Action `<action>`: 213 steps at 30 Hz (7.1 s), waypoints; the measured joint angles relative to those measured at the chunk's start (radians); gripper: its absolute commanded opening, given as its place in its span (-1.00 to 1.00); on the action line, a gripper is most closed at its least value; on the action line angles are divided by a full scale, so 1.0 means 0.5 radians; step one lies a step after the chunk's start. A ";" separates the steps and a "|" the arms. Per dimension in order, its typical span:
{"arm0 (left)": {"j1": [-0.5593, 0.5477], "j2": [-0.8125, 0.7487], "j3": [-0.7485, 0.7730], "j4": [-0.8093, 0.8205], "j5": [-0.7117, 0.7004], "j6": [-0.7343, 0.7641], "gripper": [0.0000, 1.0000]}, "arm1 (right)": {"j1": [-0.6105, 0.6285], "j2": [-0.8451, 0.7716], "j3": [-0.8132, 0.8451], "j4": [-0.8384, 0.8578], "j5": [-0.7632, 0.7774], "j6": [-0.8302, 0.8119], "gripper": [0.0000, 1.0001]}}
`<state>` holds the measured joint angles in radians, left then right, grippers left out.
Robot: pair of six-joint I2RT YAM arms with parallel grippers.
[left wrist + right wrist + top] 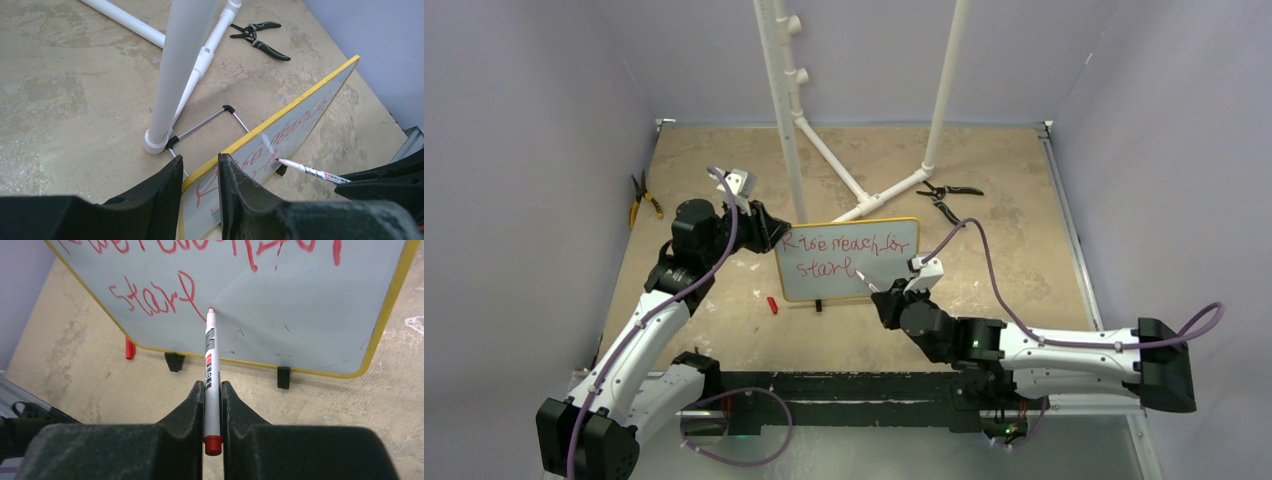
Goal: Write a sentence on the whiteboard
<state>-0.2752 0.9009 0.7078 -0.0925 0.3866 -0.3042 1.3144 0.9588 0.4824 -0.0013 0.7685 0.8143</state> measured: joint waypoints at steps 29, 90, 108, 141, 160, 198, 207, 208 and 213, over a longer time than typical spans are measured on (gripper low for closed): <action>0.000 0.010 0.000 0.006 0.000 -0.002 -0.39 | 0.000 0.000 0.001 0.095 0.043 -0.119 -1.00; 0.000 0.008 0.000 0.005 0.001 -0.007 -0.40 | 0.002 -0.092 0.022 -0.340 0.053 0.124 -1.00; 0.000 -0.004 0.000 -0.020 -0.034 -0.030 -0.05 | 0.002 -0.367 0.024 -0.272 -0.012 -0.091 -1.00; 0.000 -0.535 0.246 -0.119 0.249 -0.953 0.24 | 0.000 0.360 0.092 2.001 -0.394 -1.154 -1.00; 0.000 -0.517 -0.058 0.368 0.362 -1.418 -0.33 | 0.000 0.684 0.349 2.138 -0.493 -1.255 -1.00; -0.003 -0.520 -0.283 0.472 0.308 -1.318 -1.00 | -0.301 0.367 0.455 0.935 -1.154 -0.996 0.50; -0.003 -0.513 -0.271 0.404 0.575 -1.081 -1.00 | -0.484 0.433 0.569 0.838 -1.859 -0.974 0.11; -0.003 -0.513 -0.271 0.402 0.598 -1.071 -1.00 | -0.491 0.462 0.584 0.840 -1.919 -0.966 0.09; -0.003 -0.515 -0.271 0.406 0.716 -1.028 -1.00 | -0.513 0.594 0.602 0.855 -2.098 -0.920 -0.04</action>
<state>-0.2768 0.6434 0.5724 0.1104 0.7448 -0.8181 1.0580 1.2560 0.7834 0.4263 -0.2806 0.3542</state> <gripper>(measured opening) 0.063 0.519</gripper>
